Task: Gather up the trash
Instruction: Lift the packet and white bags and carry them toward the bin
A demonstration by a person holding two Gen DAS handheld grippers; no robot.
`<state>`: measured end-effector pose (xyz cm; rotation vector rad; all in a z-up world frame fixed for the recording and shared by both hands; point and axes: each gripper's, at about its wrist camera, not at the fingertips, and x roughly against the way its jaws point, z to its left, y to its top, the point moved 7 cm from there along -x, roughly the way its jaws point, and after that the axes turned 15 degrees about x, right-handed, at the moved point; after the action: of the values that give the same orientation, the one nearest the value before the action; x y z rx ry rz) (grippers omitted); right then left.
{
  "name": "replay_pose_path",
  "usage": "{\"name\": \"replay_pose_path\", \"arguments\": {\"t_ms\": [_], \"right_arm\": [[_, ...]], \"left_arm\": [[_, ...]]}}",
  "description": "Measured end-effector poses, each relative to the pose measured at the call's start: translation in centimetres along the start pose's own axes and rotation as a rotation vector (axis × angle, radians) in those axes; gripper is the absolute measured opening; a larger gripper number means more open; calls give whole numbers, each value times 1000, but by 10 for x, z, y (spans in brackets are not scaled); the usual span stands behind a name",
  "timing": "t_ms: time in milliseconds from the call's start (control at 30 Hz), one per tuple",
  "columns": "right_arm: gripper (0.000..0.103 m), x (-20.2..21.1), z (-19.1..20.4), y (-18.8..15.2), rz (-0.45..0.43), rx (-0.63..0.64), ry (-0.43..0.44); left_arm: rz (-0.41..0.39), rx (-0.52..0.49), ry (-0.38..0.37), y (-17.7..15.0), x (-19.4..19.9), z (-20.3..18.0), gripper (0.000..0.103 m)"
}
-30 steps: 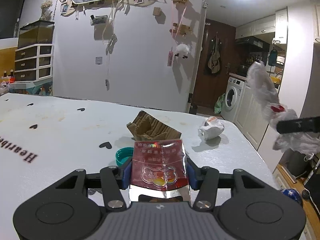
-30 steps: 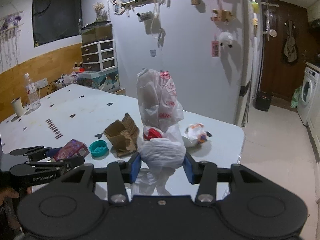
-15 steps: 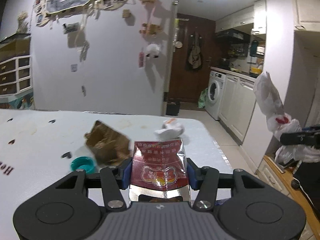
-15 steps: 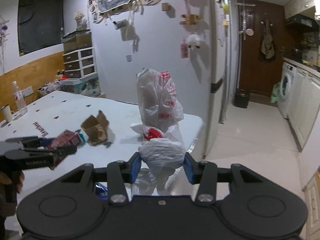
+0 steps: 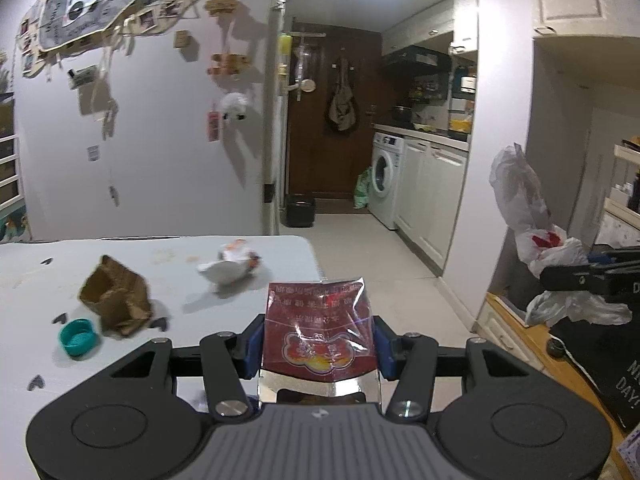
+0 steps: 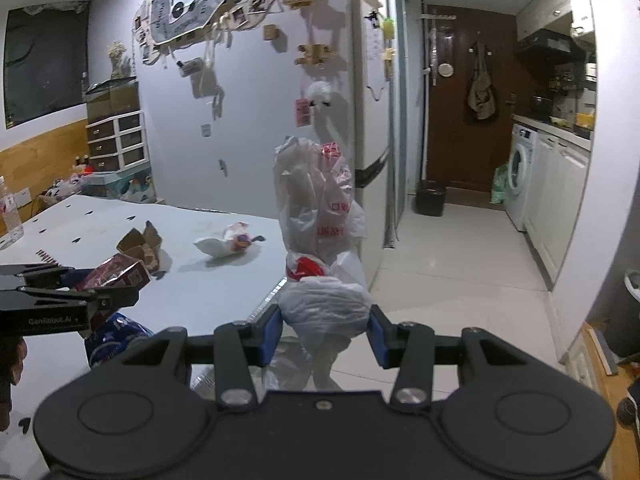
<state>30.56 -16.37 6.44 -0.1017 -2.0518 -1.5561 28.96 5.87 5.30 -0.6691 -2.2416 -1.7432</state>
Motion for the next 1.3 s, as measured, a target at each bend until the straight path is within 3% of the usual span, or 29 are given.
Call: {"name": "replay_pose_path", "arguments": {"t_ms": [333,733,1167,1300], "right_arm": [[47,36,-36,-40,16,-5,-87],[47,54,-80,-104,73,-62,-146],[46,8,-109,-167,136,-223,-139],[46,-25,-108,-193,179,-328,-77]], "left_arm": [[35,-49,-65,-25,-3,-80,54],[122,-54,-97,-70,-34,-142,54],[258,-38,-75,-122,-104,-170,54],[309,-33,-51,-138,-132,-167,54]]}}
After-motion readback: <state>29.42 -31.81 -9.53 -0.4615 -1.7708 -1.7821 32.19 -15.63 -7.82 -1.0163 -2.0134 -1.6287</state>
